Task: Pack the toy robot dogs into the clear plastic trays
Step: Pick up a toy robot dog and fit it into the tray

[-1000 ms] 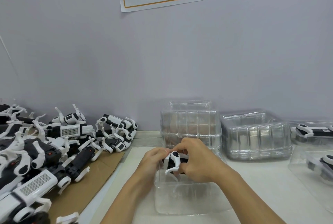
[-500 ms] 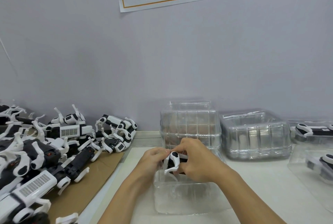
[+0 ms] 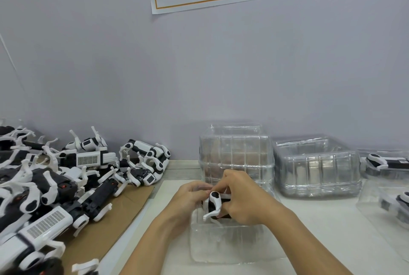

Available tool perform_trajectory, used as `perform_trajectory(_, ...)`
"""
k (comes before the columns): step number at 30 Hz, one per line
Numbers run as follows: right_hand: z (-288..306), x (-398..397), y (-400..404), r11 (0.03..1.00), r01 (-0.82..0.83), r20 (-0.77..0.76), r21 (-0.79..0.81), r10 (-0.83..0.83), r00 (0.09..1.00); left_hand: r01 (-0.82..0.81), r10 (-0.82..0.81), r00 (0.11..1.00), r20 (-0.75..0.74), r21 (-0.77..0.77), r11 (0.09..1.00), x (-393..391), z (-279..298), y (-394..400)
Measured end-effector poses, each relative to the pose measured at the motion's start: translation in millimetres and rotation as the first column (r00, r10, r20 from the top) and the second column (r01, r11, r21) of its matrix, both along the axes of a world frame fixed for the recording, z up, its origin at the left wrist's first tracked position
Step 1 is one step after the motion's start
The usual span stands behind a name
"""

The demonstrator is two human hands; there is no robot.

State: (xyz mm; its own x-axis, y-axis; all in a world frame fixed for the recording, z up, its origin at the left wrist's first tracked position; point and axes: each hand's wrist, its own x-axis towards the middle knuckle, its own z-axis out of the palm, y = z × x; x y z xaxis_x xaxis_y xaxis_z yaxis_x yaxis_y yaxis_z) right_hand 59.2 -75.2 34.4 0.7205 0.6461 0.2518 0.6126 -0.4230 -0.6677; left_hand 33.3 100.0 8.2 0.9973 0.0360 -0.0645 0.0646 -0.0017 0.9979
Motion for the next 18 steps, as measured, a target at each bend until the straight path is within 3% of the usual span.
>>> perform_trajectory(4, 0, 1, 0, 1.000, 0.012, 0.021, -0.010, -0.012, 1.000, 0.046, -0.047, 0.999, -0.019, -0.070, 0.997, -1, 1, 1)
perform_trajectory(10, 0, 1, 1, 0.991, 0.091, 0.128, -0.103, -0.077, 0.989, -0.025, 0.028, 0.999, -0.039, 0.073, 0.997, 2, 5, -1)
perform_trajectory(18, 13, 0, -7, 0.983, 0.036, 0.027, -0.180, -0.031, 0.999, -0.007, 0.008, 1.000, -0.017, 0.051, 0.999, -1, 2, 0)
